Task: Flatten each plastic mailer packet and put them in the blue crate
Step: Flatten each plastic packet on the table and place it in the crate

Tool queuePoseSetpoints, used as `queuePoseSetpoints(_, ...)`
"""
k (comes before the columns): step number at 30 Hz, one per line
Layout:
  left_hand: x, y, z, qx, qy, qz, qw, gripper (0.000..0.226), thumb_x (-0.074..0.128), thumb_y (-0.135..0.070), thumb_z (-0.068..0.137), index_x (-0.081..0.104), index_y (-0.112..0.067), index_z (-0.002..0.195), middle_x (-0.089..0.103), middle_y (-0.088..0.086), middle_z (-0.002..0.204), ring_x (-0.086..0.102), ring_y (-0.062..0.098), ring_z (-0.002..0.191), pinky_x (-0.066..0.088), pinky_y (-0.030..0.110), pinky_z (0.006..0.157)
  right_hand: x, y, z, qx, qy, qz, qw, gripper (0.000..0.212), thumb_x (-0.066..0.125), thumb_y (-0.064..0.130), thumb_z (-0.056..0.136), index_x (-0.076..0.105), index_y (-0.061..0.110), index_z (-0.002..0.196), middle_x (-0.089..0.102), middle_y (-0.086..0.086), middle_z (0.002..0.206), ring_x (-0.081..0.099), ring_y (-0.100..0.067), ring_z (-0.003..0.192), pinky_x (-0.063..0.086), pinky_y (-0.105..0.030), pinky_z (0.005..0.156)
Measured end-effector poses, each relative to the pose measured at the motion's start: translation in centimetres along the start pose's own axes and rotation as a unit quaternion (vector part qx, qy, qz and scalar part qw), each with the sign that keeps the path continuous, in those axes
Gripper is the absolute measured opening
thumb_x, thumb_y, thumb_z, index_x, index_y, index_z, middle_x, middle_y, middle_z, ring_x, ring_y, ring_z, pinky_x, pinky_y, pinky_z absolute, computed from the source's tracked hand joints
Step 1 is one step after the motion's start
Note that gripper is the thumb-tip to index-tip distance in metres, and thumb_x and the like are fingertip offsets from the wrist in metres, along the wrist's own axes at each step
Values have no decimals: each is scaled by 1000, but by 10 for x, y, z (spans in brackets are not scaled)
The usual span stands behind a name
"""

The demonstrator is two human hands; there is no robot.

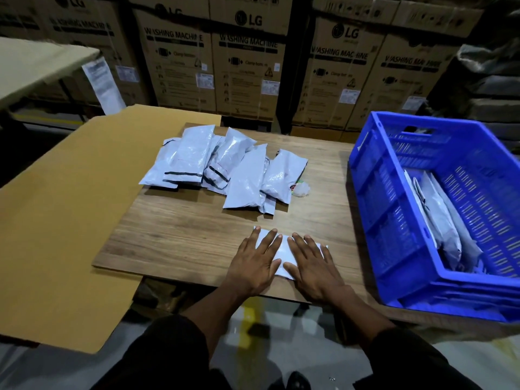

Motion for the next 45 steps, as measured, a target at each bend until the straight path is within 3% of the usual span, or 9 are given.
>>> queuePoseSetpoints(7,-1,10,-1,-8,47,-14,999,73,41,-55,96,41,-6,150,39,14,156,35,38,145,43,51,109,-5,-5,5,-4,60,7,998,71,20,63,101,-10,32,157,-19,15,163,-19,-13,150,-6,-48,121)
queuePoseSetpoints(22,2,13,-11,-42,67,1,997,73,33,-53,99,29,-10,157,29,9,163,24,36,151,30,55,117,-1,-18,-18,43,20,-4,999,70,5,62,98,-16,29,156,-24,13,162,-22,-11,149,-10,-49,120)
queuePoseSetpoints(25,1,14,-12,-42,87,5,995,77,23,-56,99,11,-12,161,11,5,168,8,32,155,18,55,121,-3,-29,-26,47,37,-2,998,69,5,61,99,-18,28,155,-26,13,161,-26,-8,147,-14,-48,119)
queuePoseSetpoints(28,-6,11,-10,-55,99,5,994,82,3,-63,90,-22,-19,154,-27,-5,162,-24,25,151,-11,51,122,-9,-36,-29,39,66,-8,997,71,6,62,99,-19,27,155,-28,12,161,-29,-10,146,-15,-50,119)
queuePoseSetpoints(30,-14,9,-7,-70,74,-26,994,82,3,-61,91,-14,-15,157,-23,-2,163,-21,24,152,-15,51,120,-15,-32,-27,37,64,-16,997,74,4,64,97,-16,23,156,-28,8,161,-30,-13,146,-15,-51,119)
queuePoseSetpoints(33,-22,1,0,-49,-35,-67,996,66,17,-43,106,34,0,153,28,15,162,25,31,151,10,48,121,-21,-11,-17,3,-9,-42,999,91,-16,69,85,-5,16,158,-20,2,164,-23,-16,149,-13,-50,118)
queuePoseSetpoints(35,-26,-10,6,-18,-48,-118,992,74,7,-47,108,44,4,146,41,19,154,39,33,144,14,39,121,-15,10,-9,-45,-35,-43,997,93,-17,68,87,7,13,159,-6,-3,167,-17,-16,150,-12,-50,118)
queuePoseSetpoints(39,-24,-22,7,-4,36,-113,993,116,-30,-73,79,20,-4,157,17,9,166,6,19,155,-12,26,120,3,30,-6,-75,-59,-28,995,75,9,57,99,10,13,159,-2,0,165,-7,-16,152,5,-51,119)
queuePoseSetpoints(45,-8,-13,-1,0,32,-100,994,95,-14,-69,94,21,-7,158,15,5,166,-4,13,152,-4,35,125,6,29,-9,-65,-60,-18,996,76,15,56,96,2,17,159,-7,4,166,-14,-8,151,-4,-44,121)
Point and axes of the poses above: each hand's wrist, its own z-axis towards the middle knuckle, its own x-axis out of the palm, y = z × x, the point moved 3 cm from there along z, towards the middle knuckle
